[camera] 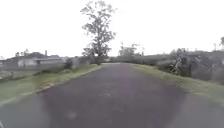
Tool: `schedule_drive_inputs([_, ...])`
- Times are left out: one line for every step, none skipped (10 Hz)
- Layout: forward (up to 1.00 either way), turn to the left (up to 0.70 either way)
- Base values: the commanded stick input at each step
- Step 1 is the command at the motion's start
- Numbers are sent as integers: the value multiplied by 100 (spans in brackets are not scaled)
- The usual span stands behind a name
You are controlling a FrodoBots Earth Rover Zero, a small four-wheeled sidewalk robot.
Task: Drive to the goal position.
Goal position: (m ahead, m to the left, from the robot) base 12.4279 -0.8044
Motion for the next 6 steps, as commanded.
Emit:
schedule_drive_inputs([70, -30])
schedule_drive_inputs([70, -4])
schedule_drive_inputs([70, 0])
schedule_drive_inputs([70, 0])
schedule_drive_inputs([70, 0])
schedule_drive_inputs([70, 0])
